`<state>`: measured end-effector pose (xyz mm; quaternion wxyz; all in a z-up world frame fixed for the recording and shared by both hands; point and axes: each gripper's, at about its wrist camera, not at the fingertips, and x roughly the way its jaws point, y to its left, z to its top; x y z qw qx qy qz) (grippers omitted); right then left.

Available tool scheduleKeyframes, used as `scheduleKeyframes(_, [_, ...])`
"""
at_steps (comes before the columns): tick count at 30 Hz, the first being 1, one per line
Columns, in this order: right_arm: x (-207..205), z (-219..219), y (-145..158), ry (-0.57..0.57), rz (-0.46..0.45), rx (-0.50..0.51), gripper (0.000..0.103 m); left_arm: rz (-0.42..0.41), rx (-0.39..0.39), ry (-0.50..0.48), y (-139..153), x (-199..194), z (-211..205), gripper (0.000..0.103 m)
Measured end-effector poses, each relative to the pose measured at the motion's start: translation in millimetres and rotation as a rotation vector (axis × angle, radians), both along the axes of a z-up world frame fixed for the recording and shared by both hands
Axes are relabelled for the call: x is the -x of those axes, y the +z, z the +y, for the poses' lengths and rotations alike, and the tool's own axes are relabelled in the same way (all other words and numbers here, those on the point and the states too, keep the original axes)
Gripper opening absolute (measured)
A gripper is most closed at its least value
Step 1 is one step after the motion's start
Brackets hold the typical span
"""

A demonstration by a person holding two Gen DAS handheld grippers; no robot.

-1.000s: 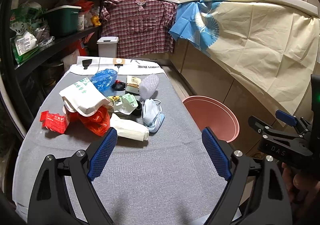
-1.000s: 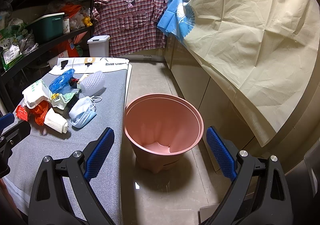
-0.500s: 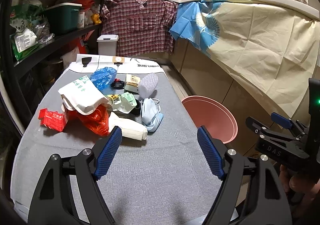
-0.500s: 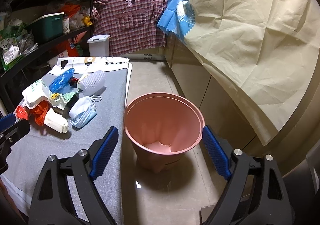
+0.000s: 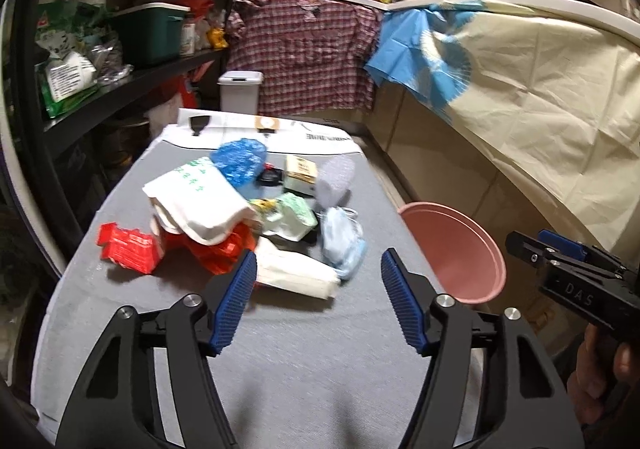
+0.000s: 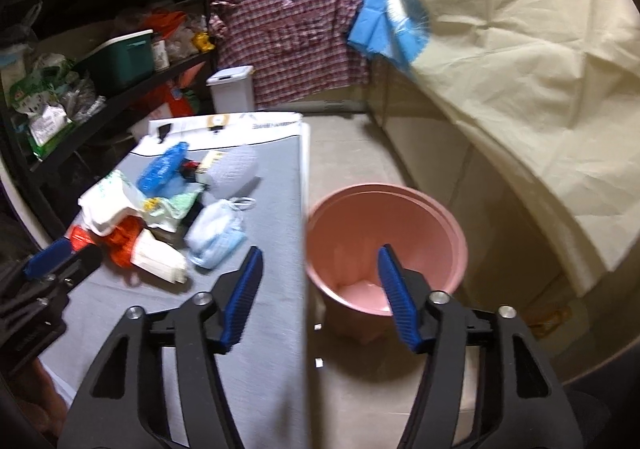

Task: Collect trash
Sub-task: 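Reach the right gripper to the light-blue face mask and grasp it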

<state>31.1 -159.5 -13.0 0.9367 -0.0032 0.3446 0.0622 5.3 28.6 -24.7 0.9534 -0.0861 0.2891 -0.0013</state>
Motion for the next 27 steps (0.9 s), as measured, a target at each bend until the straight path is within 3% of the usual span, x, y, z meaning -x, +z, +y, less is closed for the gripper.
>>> scheduleKeyframes(5, [-24,34,-6,0.059,0.025,-0.060,0.035,0.014,0.022,0.070,-4,-9,24,0.060])
scheduleKeyframes(10, [-49,66,-25,0.101,0.069,-0.085,0.034,0.025,0.046,0.139,-11,-20,50,0.060])
scheduleKeyframes(13, [-62,82,-40,0.132,0.100,-0.088,0.036,0.030,0.065,0.174,-15,-29,65,0.060])
scheduleKeyframes(18, [-85,100,-65,0.161,0.145,-0.069,0.056,0.063,0.127,0.216,-30,-48,89,0.060])
scheduleKeyframes(27, [-110,114,-102,0.179,0.224,-0.027,0.059,0.131,0.243,0.208,-56,-77,104,0.060])
